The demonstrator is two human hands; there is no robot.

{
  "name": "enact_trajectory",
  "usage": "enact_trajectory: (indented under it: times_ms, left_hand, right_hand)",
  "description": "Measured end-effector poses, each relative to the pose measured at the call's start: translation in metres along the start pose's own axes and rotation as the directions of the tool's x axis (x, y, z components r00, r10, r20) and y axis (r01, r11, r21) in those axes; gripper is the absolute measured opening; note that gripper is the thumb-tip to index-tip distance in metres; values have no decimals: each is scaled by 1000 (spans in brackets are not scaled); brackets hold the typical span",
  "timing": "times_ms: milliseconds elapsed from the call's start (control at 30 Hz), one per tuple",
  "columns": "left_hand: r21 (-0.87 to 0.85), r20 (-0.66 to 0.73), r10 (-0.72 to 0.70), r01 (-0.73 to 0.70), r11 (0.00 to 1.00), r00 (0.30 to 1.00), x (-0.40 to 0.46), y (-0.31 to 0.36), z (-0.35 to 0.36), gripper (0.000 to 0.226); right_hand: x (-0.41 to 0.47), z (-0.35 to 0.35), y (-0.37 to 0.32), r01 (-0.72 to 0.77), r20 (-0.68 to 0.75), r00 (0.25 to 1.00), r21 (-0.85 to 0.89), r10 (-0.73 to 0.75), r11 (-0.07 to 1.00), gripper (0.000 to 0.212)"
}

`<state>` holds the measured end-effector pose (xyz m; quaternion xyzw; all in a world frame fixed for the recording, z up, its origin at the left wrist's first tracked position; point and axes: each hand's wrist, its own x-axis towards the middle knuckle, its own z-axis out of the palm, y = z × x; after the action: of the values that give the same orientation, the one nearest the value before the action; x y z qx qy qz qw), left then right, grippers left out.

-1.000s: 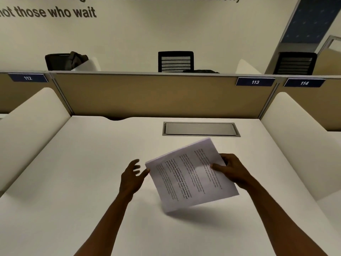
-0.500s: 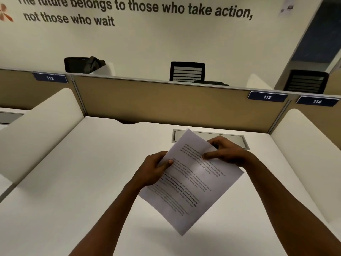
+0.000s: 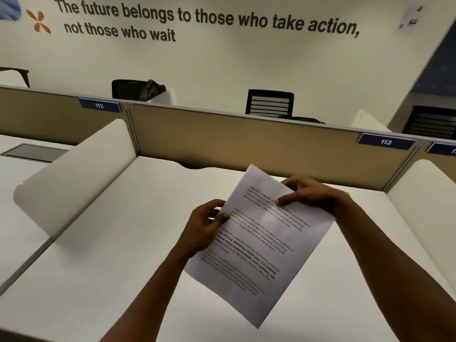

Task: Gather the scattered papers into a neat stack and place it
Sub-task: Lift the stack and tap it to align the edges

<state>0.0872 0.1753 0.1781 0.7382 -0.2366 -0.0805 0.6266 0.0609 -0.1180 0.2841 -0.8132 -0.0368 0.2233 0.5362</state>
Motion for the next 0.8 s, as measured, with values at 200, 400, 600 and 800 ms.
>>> enact_trajectory:
  times_ms: [200,400,600,800]
  left_hand:
    - [-238,-99,-113,87,967,989,-9,-9,-26,20]
    - [-479,-125,-278,188,857,952,-22,-30,-46,34]
    - [-519,-68,-409,318,793,910,-30,-53,-33,26]
    - [-404,-38,-501,446,799,864,-33,-68,-13,23]
  right_hand:
    - [7,13,27,165,-69,985,633,-158,756,82]
    - [3,102,87,266,-239,964,858,-118,440,97]
    - [1,178,97,272,-531,831,648,165,711,48]
    - [17,172,109,132,-604,747,544,278,829,24]
